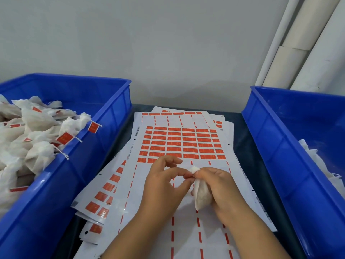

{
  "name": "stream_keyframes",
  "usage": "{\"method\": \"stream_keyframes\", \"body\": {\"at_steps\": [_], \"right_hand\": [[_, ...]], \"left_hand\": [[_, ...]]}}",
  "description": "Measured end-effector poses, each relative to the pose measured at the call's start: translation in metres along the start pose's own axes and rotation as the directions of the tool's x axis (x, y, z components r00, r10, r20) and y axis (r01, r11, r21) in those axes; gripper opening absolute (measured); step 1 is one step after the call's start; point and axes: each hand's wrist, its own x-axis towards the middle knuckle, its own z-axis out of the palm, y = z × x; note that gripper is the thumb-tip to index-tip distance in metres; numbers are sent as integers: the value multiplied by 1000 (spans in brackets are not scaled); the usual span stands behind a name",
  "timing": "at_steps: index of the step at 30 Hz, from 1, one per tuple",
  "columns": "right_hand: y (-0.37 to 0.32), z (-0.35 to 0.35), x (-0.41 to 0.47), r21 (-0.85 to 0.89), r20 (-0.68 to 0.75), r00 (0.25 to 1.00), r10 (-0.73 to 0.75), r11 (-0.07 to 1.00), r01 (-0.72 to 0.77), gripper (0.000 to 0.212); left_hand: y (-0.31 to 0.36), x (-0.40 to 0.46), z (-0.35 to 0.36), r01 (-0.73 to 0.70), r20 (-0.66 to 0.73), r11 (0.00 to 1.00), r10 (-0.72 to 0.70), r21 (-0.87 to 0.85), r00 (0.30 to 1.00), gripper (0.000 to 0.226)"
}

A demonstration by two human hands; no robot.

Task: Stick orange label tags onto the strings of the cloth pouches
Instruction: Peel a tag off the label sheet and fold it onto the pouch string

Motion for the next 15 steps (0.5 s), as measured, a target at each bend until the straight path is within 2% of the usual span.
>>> {"method": "stream_keyframes", "body": {"at_steps": [8,10,15], "right_hand": [[-1,-3,2,27,8,999,42,999,-43,14],[-1,-4,1,40,14,999,52,998,-52,14],[0,-2,0,40,-5,999,34,999,-33,7]], "left_hand": [[2,1,-1,21,7,997,-20,-79,1000,22],[2,1,-2,-13,14,999,14,-39,1000,18],[-2,0,-2,-75,2,993,75,87,997,30]]}}
